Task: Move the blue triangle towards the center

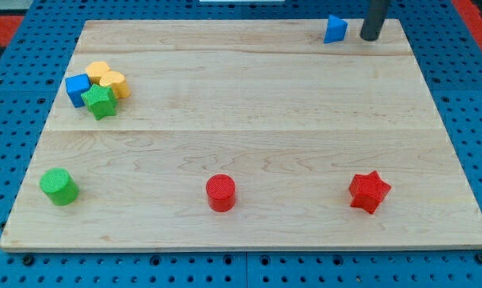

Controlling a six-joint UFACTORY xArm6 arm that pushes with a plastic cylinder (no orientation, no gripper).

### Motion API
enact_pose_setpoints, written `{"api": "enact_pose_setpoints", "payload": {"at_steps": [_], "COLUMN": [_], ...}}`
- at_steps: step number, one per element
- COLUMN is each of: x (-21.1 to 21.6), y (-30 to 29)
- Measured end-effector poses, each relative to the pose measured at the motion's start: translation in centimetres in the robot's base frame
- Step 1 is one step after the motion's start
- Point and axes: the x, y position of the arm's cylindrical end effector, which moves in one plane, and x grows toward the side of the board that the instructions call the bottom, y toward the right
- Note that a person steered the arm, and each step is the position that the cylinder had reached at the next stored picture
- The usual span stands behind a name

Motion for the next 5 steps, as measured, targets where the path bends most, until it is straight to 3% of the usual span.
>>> {"api": "enact_pose_setpoints", "payload": {"at_steps": [1,3,4,5], "x": [-2.6,3.7,5.5,3.8], "y": [-1.3,-19.5,-17.5,-16.4]}}
